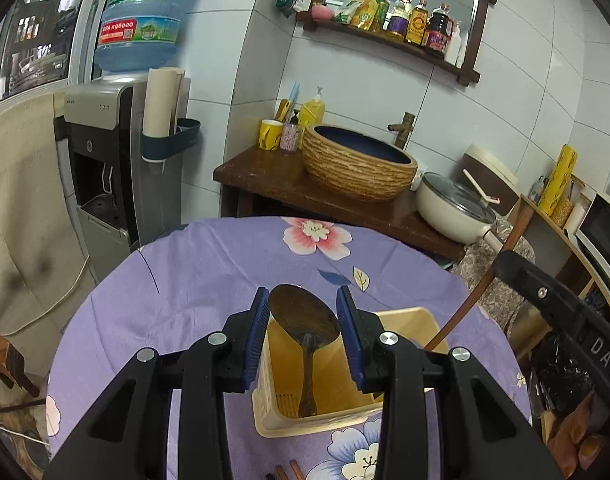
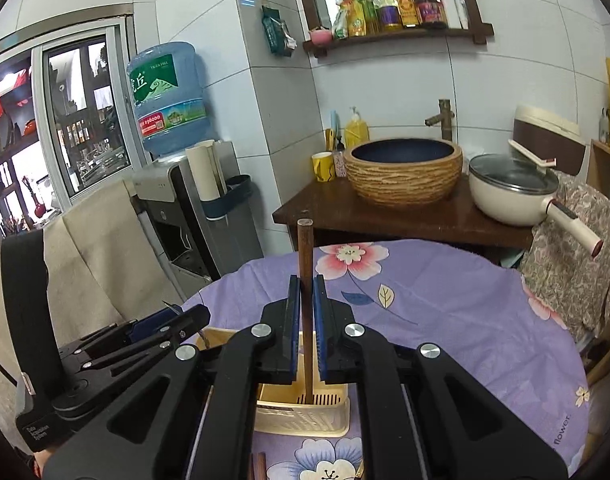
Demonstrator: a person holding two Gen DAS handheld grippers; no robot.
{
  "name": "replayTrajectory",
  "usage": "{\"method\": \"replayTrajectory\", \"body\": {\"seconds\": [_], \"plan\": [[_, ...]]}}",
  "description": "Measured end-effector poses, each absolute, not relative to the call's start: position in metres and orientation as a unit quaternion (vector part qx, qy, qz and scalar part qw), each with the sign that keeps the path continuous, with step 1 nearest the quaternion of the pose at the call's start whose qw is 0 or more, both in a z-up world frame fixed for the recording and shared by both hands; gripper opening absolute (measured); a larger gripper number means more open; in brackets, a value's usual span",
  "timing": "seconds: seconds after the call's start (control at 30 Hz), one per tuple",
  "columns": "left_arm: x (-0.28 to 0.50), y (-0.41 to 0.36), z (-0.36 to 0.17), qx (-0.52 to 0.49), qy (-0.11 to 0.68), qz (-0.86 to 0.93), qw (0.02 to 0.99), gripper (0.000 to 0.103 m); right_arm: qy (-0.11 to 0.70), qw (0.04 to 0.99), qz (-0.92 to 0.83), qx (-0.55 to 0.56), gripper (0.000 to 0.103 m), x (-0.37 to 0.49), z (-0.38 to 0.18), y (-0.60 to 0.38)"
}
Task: Organize utensils
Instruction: 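Open the left tool dropping the spoon into the holder while the right tool releases the chopstick, then grasp the brown-handled spoon with the left tool while the right tool grasps another wooden chopstick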
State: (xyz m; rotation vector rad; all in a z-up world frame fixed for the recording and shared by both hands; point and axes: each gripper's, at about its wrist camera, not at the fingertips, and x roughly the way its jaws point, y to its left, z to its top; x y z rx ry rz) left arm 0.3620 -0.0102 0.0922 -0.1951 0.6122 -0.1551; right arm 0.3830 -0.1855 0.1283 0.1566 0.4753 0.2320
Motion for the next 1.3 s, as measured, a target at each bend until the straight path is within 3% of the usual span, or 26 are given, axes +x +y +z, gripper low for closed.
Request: {"method": "replayTrajectory", "body": {"seconds": [0.47, 0.5, 0.57, 0.6, 0.67, 0.7, 0.73, 0.97, 1.3], "plan": [[0.362, -0.016, 0.074, -0.092, 0.307, -0.077, 0.944, 0.035, 0.232, 0.965, 0.097, 0.071, 0.007, 0.386, 0.114, -0.188], [0.362, -0.015, 0.075, -0.094, 0.308, -0.080, 0.943, 0.037, 0.230, 0.966, 0.099, 0.071, 0.007, 0.385, 0.114, -0.188], [0.357, -0.013, 0.077, -0.099, 0.301, -0.082, 0.945, 0.056, 0.224, 0.968, 0.098, 0.060, 0.008, 0.381, 0.114, -0.188], [0.354, -0.011, 0.079, -0.103, 0.297, -0.082, 0.946, 0.061, 0.219, 0.970, 0.094, 0.052, 0.009, 0.377, 0.114, -0.188], [0.346, -0.008, 0.082, -0.109, 0.287, -0.083, 0.948, 0.067, 0.207, 0.973, 0.095, 0.045, 0.027, 0.368, 0.115, -0.189], [0.339, -0.006, 0.083, -0.109, 0.281, -0.084, 0.950, 0.068, 0.202, 0.974, 0.096, 0.044, 0.048, 0.361, 0.115, -0.191], [0.333, -0.005, 0.084, -0.107, 0.277, -0.081, 0.951, 0.074, 0.198, 0.975, 0.095, 0.044, 0.061, 0.355, 0.114, -0.193], [0.281, 0.001, 0.068, -0.075, 0.281, -0.072, 0.954, 0.087, 0.229, 0.967, 0.109, 0.025, 0.061, 0.312, 0.083, -0.201], [0.236, 0.004, -0.014, -0.062, 0.375, -0.058, 0.923, 0.082, 0.319, 0.940, 0.121, -0.001, 0.061, 0.268, -0.005, -0.193]]}}
